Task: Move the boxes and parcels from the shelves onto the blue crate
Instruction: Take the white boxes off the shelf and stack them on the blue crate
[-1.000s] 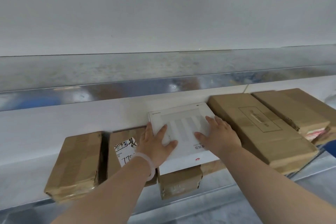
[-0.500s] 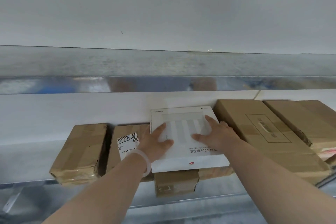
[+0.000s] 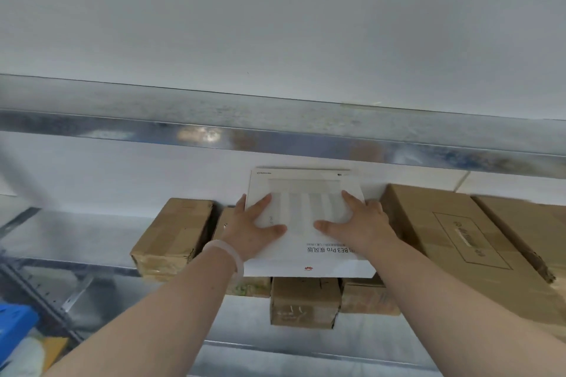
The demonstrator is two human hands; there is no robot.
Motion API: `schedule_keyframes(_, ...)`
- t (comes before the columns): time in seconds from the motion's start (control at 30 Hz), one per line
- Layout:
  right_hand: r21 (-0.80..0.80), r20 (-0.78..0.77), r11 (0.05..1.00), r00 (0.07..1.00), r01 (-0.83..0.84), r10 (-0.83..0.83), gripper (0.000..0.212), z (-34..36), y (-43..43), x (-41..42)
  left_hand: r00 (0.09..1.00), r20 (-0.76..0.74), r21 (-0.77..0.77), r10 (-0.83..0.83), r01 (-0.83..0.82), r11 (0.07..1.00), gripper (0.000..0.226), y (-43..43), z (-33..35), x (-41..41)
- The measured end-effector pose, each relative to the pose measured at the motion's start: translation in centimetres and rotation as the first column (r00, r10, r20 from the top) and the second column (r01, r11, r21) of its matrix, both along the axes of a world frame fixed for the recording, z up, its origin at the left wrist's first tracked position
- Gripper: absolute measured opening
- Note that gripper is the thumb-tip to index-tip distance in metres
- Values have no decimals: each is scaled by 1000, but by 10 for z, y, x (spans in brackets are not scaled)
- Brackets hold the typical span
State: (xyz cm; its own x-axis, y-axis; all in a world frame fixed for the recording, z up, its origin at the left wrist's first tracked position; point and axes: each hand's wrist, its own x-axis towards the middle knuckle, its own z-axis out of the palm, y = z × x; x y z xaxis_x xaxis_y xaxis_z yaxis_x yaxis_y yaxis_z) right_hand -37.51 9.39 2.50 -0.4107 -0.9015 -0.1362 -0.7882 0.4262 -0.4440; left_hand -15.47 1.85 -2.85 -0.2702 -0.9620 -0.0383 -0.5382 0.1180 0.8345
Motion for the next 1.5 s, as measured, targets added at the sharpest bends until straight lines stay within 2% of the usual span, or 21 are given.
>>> schedule_keyframes(0.17,-12,27,987,986,-163,163,110,-5,-6,39,984,-96,-13,151,-153,988,74,29,3,46)
schedule_keyframes(0.37,-28,162,940,926,-341,341,117,-15,-15,111,932,-52,-86,359,-363,928,88,76,7,128)
schedule_keyframes(0.5,-51,177,876,859,-480,481,118,-21,-16,171,879,-56,-73,473,-476,876,79,111,7,183)
schedule_keyframes(0.67,-44,148,782,770,-621,620,117,-20,-6,254,814,-85,-72,575,-580,811,78,156,4,257)
schedule_keyframes(0.93,55,76,626,628,-778,774,116,-24,26,413,648,-157,17,745,-752,659,78,229,-13,393)
schedule_keyframes(1.1,90,61,518,524,-851,850,115,-37,56,509,556,-140,38,819,-824,566,78,284,-34,471)
schedule_keyframes(1.33,180,101,355,376,-917,921,114,-73,105,609,404,-117,123,907,-901,416,79,363,-74,544)
schedule_keyframes(1.5,242,121,244,278,-939,953,117,-98,122,661,277,-106,162,955,-943,291,79,401,-100,567)
